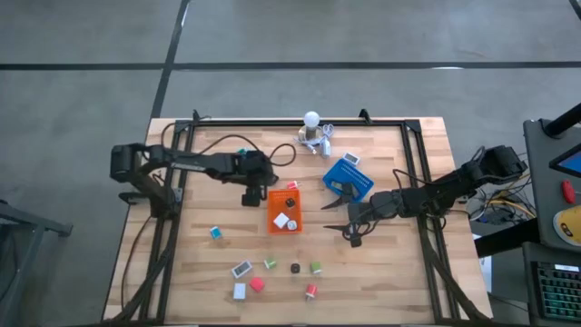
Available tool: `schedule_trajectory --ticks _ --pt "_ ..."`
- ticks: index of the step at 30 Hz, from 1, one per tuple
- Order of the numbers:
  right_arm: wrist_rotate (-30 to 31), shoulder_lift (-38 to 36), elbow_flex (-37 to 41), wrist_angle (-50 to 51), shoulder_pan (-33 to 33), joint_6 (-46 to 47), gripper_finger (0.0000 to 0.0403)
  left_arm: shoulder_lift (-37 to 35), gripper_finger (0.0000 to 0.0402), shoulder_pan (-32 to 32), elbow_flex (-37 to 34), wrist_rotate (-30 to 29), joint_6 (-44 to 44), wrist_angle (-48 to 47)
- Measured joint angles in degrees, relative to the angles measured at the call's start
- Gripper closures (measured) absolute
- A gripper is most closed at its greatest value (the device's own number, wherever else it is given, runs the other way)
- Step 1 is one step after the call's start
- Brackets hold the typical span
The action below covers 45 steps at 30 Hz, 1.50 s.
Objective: Pick & Place Office items
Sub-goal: Put the black digital timer into the blue bin
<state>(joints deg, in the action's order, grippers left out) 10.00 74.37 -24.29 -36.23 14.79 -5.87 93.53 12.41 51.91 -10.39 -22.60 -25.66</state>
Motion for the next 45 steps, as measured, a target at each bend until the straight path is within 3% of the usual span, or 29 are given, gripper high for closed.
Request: schedule_trajectory --ticks 13,23,35,45 --pt "0.0 0.0 0.0 1.0 0.0 1.0 0.0156 0.9 0.0154 1.8 4.0 -3.1 -6.4 0.4" --pt "0.0 0.0 0.0 1.3 0.0 1.5 0.0156 0.9 0.0152 1.9 4.1 -1.4 -4.6 0.6" --pt "0.0 0.0 0.0 1.4 0.0 2.5 0.0156 0.9 0.008 3.0 4.1 -2.9 -2.8 -0.1" --pt "0.0 0.0 0.0 1.4 0.0 2.6 0.0156 0.8 0.0077 3.1 2.4 1.0 -9.7 -1.0"
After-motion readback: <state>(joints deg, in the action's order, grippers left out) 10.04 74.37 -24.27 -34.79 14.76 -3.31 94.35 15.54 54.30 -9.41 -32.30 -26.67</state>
